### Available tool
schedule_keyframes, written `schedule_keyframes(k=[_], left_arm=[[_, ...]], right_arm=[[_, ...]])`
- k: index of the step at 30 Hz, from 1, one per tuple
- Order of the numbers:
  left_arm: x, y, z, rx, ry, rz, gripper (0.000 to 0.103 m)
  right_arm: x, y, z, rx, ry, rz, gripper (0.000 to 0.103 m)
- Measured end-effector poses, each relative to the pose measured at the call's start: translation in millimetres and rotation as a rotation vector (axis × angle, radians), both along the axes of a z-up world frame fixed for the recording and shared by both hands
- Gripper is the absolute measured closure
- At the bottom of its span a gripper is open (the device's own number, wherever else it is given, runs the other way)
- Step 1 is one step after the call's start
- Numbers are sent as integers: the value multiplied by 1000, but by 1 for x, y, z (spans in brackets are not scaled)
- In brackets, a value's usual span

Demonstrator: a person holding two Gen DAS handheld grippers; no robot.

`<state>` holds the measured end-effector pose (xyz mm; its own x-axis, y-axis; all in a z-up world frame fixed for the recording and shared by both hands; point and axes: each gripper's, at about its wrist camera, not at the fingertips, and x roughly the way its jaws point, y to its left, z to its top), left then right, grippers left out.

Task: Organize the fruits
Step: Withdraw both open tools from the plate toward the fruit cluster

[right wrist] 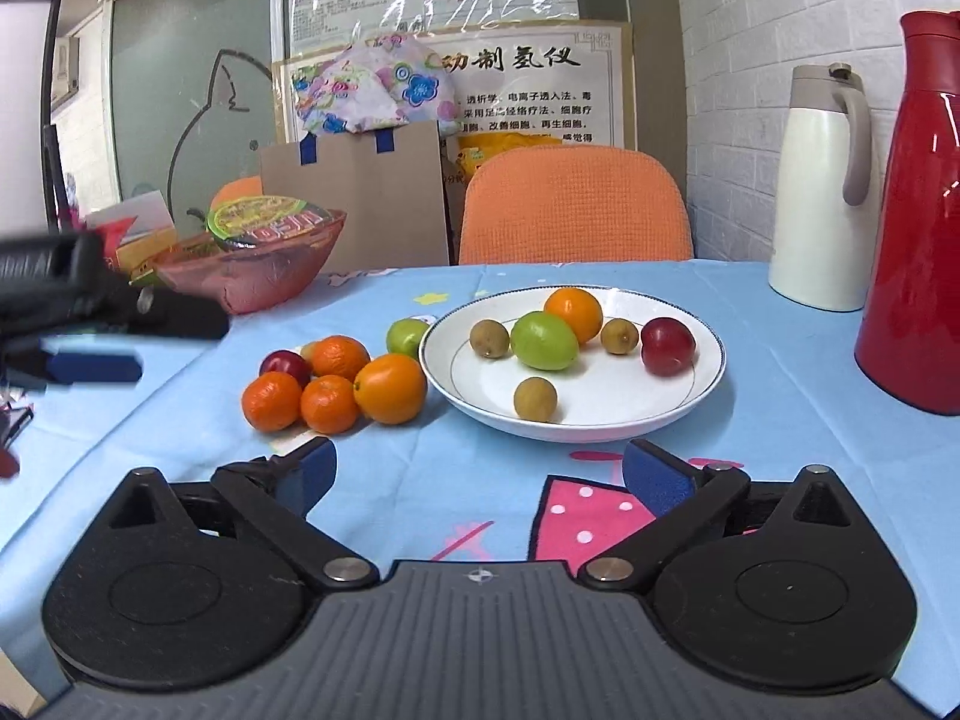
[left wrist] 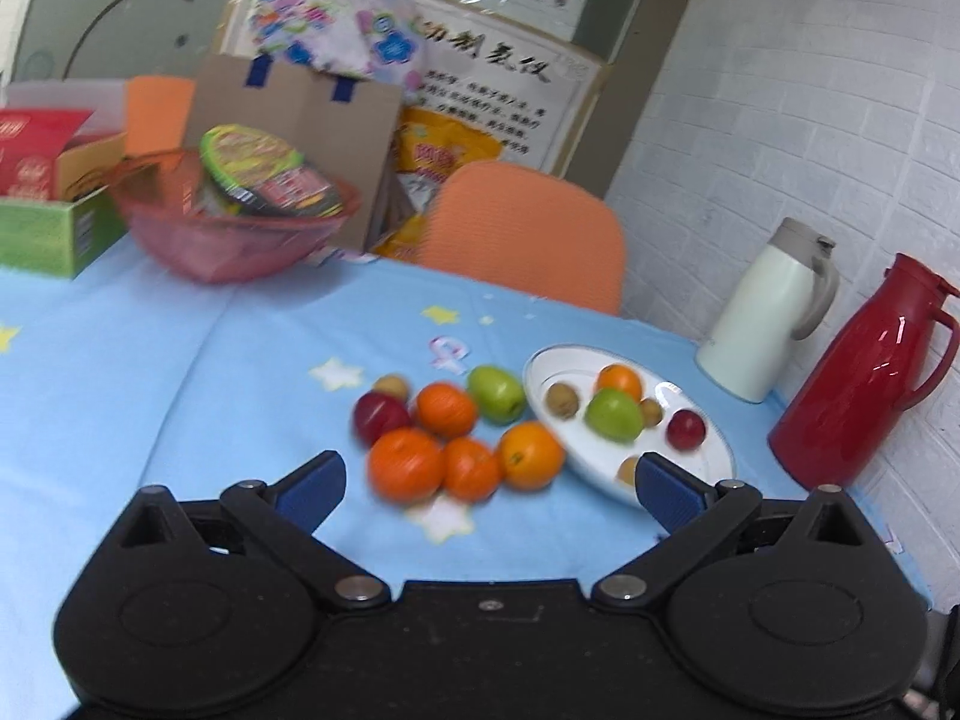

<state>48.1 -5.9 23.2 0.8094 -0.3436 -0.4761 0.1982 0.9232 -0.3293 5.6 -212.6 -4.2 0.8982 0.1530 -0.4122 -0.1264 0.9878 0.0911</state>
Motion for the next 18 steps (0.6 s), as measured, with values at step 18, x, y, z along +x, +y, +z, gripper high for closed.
schedule_keyframes(k=[18], left_arm=[[-38,56,-17,-46,44,76,0]], right_arm=[[-15,45,11,-31,5,130,0]])
